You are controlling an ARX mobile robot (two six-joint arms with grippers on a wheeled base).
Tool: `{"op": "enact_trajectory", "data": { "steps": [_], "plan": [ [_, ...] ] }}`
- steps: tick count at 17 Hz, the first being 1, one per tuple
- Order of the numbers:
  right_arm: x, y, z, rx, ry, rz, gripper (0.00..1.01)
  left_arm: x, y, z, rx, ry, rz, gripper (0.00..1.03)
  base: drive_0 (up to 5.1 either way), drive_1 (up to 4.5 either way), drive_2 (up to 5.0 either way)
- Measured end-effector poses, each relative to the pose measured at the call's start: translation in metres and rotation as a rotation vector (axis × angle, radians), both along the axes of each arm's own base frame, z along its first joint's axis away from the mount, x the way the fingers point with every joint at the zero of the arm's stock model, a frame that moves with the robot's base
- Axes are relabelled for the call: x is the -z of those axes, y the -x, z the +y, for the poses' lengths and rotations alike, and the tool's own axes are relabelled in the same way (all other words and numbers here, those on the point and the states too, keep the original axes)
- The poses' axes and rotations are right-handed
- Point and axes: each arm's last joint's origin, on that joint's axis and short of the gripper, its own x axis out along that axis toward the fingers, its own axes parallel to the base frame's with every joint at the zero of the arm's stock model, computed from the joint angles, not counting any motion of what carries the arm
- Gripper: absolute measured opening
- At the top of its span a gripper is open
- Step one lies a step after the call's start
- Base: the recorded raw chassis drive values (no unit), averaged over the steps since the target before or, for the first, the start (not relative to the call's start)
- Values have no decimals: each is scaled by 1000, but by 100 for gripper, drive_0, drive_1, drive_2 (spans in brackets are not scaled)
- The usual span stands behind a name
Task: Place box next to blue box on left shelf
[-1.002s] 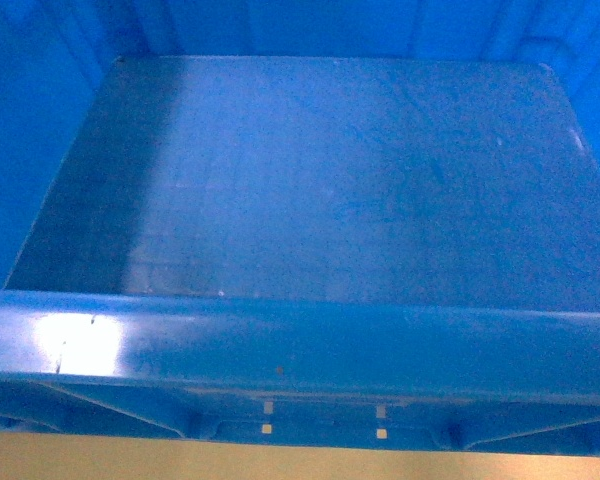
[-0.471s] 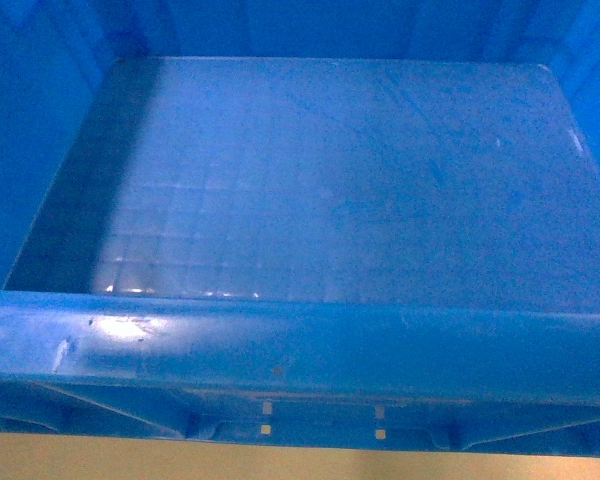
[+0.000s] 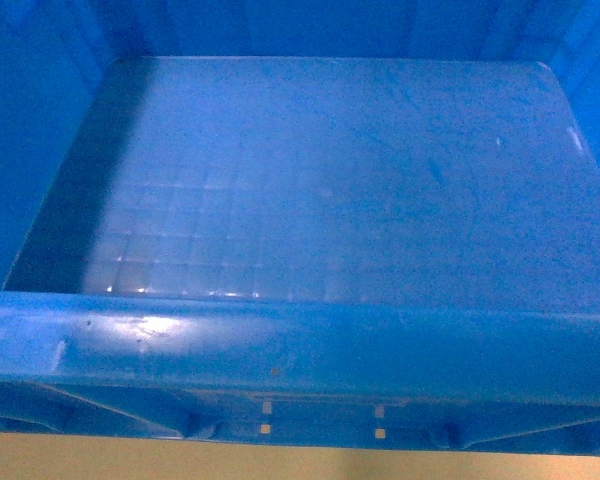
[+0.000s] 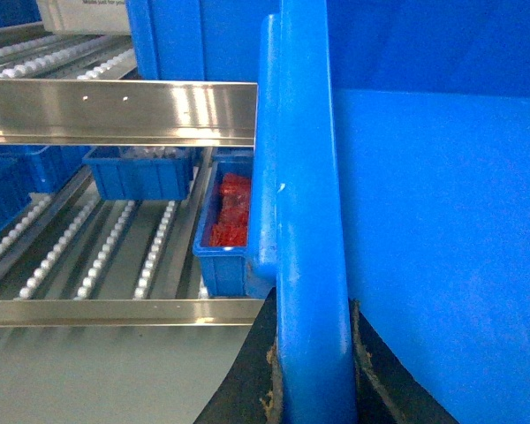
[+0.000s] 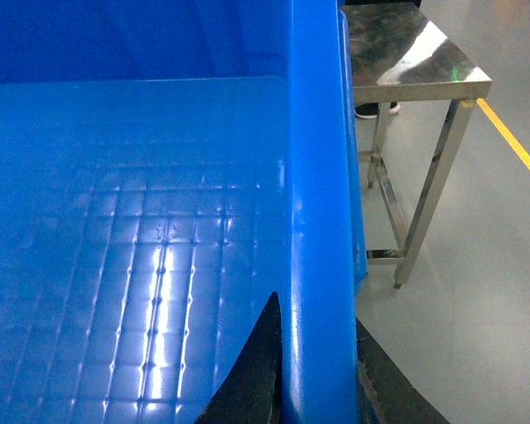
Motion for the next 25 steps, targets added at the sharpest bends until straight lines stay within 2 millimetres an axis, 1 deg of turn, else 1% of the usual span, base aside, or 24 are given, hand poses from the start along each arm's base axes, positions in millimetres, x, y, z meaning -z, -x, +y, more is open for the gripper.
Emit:
{"op": "enact_trajectory", "data": {
  "steps": [25],
  "plan": [
    [0, 0, 0, 0, 0, 0, 8, 0, 0, 0, 0, 0, 0, 9, 5, 420, -410]
  ]
}}
